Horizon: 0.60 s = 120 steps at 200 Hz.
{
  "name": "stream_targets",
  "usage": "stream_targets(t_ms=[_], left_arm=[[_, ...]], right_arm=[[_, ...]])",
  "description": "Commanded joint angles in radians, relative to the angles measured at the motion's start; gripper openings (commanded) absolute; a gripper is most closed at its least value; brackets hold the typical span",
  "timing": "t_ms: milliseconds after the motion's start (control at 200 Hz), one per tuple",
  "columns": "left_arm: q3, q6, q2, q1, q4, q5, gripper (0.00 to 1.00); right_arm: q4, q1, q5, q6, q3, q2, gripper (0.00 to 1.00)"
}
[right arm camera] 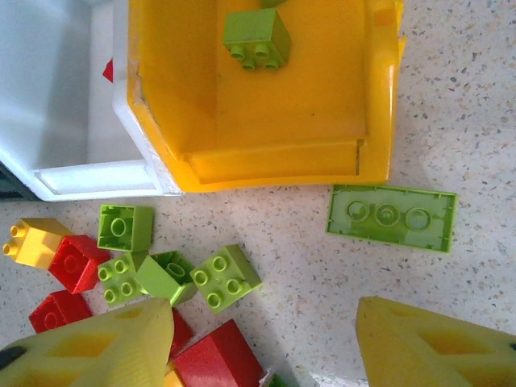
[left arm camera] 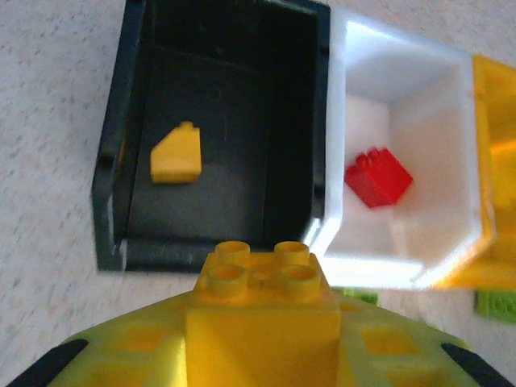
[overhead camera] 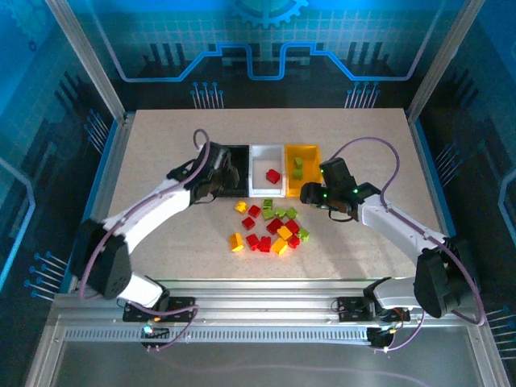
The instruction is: Sort the legos into containers by color
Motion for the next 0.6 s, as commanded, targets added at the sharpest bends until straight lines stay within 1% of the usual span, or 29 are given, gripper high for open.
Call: stream_targets(t_ms=[0, 85, 160, 250, 370, 435, 530, 595], left_arm=[[0.125, 0.042, 0.14, 0.037, 0.015, -0.006, 0.29], [0.189, 0.033, 0.221, 0.062, 0.004, -0.012, 0.29], [0.24, 0.032, 0.277, 0.065, -0.01, -0.017, 0.33], [0.28, 0.029, 0.324, 0.065, -0.024, -0.01, 0.41], [0.298, 0.024, 0.345, 0.065, -0.025, 0.0, 0.52], [0.302, 0.018, 0.342, 0.063, -0.024, 0.012, 0.56], [0.302, 0.013, 0.318, 0.059, -0.022, 0.032, 0.67], [0.292, 0.01, 0.284, 0.05, -0.013, 0.046, 0.75]], right_arm=[[0.005, -0.014, 0.012, 0.019, -0.012, -0.033, 0.63], [0.004, -0.015, 0.008, 0.017, -0.012, -0.044, 0.63], [0.004, -0.016, 0.002, 0.013, -0.038, -0.049, 0.63], [0.004, -0.017, -0.019, 0.004, -0.043, -0.049, 0.63], [0.01, -0.018, -0.049, -0.007, -0.052, -0.048, 0.63], [0.013, -0.018, -0.07, -0.015, -0.054, -0.047, 0.64], [0.012, -0.019, -0.104, -0.027, -0.056, -0.045, 0.64], [0.016, -0.017, -0.163, -0.053, -0.057, -0.04, 0.63]])
